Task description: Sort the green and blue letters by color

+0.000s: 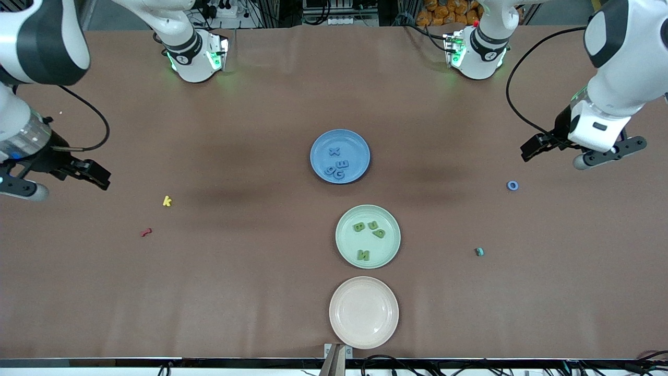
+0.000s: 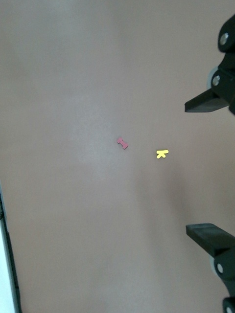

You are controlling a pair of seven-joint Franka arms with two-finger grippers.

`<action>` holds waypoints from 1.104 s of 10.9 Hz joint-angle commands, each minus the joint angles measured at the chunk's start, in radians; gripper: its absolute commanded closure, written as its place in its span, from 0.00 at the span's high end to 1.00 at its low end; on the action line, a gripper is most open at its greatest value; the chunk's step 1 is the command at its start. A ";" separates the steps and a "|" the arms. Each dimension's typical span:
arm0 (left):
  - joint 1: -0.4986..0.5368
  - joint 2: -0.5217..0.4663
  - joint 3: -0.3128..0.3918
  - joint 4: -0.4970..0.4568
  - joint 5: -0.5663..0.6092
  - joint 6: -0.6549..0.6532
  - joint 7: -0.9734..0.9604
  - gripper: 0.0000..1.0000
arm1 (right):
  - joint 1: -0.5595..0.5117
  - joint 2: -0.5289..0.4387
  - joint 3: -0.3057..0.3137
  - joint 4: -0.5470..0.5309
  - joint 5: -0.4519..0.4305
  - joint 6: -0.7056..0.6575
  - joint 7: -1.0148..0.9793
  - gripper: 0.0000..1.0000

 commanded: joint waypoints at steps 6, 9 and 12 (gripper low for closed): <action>-0.071 0.081 0.082 0.494 0.020 -0.378 0.300 1.00 | -0.047 -0.076 -0.036 0.097 0.112 -0.173 -0.161 1.00; -0.086 0.082 0.075 0.500 0.005 -0.377 0.324 1.00 | -0.044 -0.076 -0.045 0.097 0.115 -0.173 -0.200 1.00; -0.090 0.101 0.071 0.543 -0.009 -0.369 0.321 1.00 | -0.029 -0.090 -0.045 0.091 0.115 -0.173 -0.197 1.00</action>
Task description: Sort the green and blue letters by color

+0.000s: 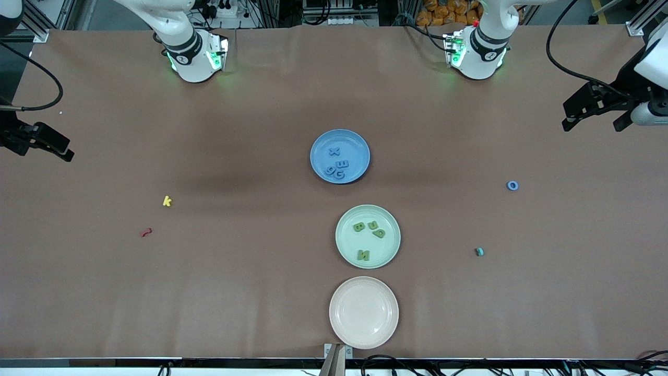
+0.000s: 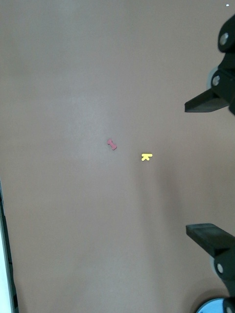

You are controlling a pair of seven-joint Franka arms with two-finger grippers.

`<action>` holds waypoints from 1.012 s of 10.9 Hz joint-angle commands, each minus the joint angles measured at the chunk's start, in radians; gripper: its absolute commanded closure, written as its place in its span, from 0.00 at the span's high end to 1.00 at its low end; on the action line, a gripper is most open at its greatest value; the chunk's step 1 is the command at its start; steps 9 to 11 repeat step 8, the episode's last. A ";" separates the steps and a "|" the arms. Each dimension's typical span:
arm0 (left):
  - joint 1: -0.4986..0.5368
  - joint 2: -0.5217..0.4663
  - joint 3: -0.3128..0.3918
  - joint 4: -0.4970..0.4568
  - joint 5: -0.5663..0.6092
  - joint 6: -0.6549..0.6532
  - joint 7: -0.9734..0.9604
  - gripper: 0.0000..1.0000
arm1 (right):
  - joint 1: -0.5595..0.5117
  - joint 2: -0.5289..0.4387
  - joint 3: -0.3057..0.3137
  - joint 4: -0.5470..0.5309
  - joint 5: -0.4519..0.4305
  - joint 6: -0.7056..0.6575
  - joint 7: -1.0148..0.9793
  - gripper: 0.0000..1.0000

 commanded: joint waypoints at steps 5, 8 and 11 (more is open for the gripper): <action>0.003 0.018 0.002 0.051 -0.018 -0.018 0.043 1.00 | 0.019 -0.030 0.002 -0.006 0.014 -0.014 -0.012 1.00; 0.003 0.020 0.004 0.050 -0.018 -0.018 0.043 1.00 | 0.028 -0.030 0.001 -0.006 0.014 -0.012 -0.016 1.00; 0.003 0.020 0.004 0.050 -0.018 -0.018 0.043 1.00 | 0.028 -0.030 0.001 -0.006 0.014 -0.012 -0.016 1.00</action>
